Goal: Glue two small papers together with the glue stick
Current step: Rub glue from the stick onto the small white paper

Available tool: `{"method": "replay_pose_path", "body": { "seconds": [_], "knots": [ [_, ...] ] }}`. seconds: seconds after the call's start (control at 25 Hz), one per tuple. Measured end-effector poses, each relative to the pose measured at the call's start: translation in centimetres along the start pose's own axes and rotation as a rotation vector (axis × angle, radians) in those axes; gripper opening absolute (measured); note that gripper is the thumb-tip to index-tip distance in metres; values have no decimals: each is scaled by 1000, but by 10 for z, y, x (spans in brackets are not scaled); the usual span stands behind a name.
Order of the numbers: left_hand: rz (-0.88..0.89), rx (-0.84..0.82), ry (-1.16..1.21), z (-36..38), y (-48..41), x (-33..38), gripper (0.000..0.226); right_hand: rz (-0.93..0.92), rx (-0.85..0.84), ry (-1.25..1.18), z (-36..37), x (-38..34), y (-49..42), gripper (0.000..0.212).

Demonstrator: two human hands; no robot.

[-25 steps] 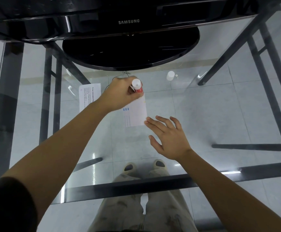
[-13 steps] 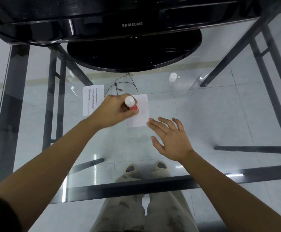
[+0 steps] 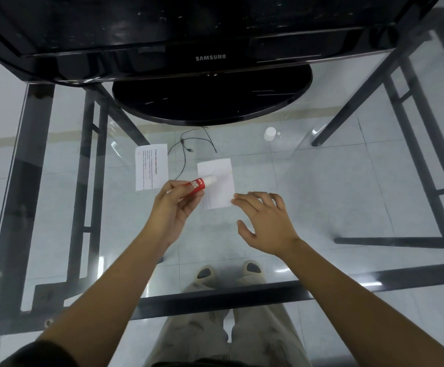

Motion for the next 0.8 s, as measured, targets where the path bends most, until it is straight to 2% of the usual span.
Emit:
{"method": "replay_pose_path", "body": {
  "seconds": [0.04, 0.12, 0.24, 0.36, 0.44, 0.52, 0.6, 0.8],
  "knots": [
    [-52, 39, 66, -2, 1, -7, 4, 9, -16, -3, -2, 0, -3, 47],
    [-132, 59, 121, 1, 4, -15, 9, 24, -34, -24, -4, -2, -7, 52],
    [-139, -43, 39, 22, 1, -8, 14, 118, 49, -155, -13, 6, -10, 51],
    [-24, -148, -281, 57, -13, 12, 14, 250, 165, -158, -23, 32, -17, 51],
    [70, -188, -585, 86, -26, 23, 33, 357, 118, -86, -20, 54, -22, 58],
    [208, -214, -814, 116, -41, 32, 38, 423, 26, -9, -10, 68, -25, 64],
    [331, -230, -930, 139, -56, 39, 32, 435, -25, 56, -3, 72, -26, 68],
    [498, -250, -1017, 165, -85, 40, 29, 447, 9, 67, -2, 72, -25, 75]
  ]
}}
Point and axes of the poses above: each hand's wrist, its own y-axis away from the middle knuckle, its own z-axis out of the palm, x = y × z, the point moved 8 cm from there along -y, towards the middle knuckle
